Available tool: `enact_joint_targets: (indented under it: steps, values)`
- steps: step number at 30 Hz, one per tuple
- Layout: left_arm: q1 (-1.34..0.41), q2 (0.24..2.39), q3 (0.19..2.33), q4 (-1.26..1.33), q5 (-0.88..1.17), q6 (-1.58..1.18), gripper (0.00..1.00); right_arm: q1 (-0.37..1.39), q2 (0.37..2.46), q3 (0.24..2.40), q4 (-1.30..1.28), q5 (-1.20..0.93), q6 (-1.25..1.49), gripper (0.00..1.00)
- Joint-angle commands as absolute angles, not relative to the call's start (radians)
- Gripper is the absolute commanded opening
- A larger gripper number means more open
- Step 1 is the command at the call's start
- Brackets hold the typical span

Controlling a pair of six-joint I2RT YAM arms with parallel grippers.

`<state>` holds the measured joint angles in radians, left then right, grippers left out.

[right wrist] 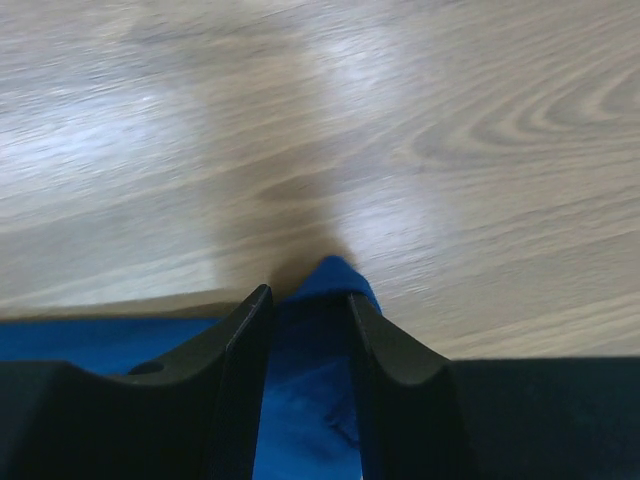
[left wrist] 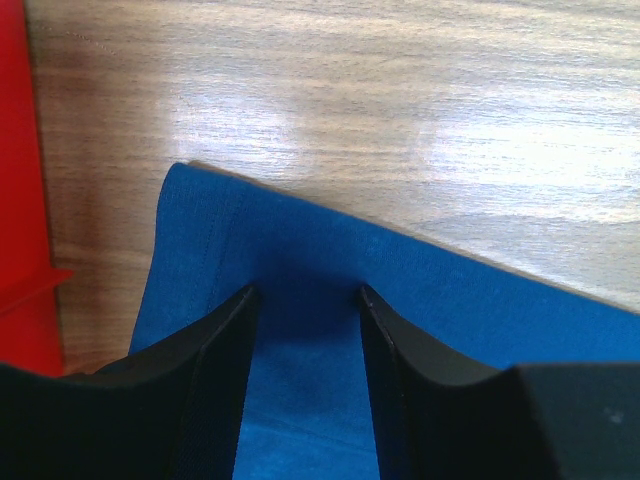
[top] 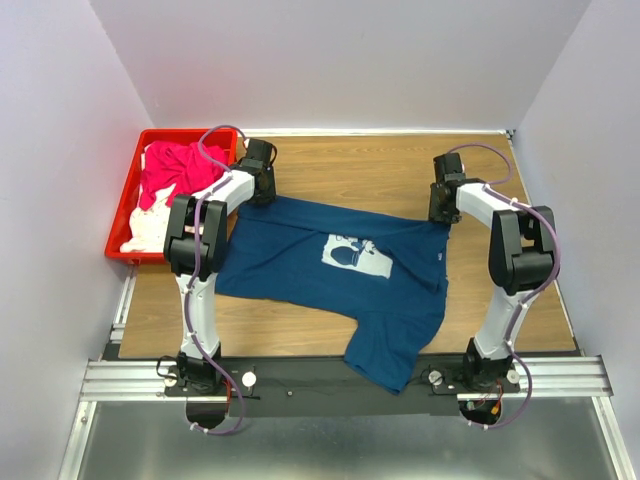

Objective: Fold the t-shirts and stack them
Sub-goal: Fold the tshirt

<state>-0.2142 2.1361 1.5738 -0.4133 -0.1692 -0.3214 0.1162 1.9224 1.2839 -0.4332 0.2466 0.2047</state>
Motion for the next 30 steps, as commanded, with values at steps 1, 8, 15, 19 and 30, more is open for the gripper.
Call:
enact_joint_targets:
  steps: [1, 8, 15, 19, 30]
  values:
    - [-0.204, 2.157, 1.546, -0.443, -0.152, -0.310, 0.53, 0.120, 1.956, 1.325, -0.466, 0.382, 0.124, 0.42]
    - [-0.204, 2.155, 1.546, -0.442, -0.146, -0.310, 0.53, 0.123, 1.974, 1.351, -0.465, 0.410, 0.081, 0.38]
    - [-0.204, 2.161, 1.548, -0.443, -0.152, -0.308, 0.53, 0.163, 1.933, 1.362, -0.443, 0.361, -0.026, 0.38]
    - [-0.204, 2.163, 1.549, -0.443, -0.150, -0.308, 0.53, 0.175, 1.924, 1.359, -0.434, 0.327, -0.054, 0.35]
    - [-0.204, 2.155, 1.548, -0.442, -0.150, -0.305, 0.53, 0.173, 1.924, 1.367, -0.408, 0.299, -0.060, 0.34]
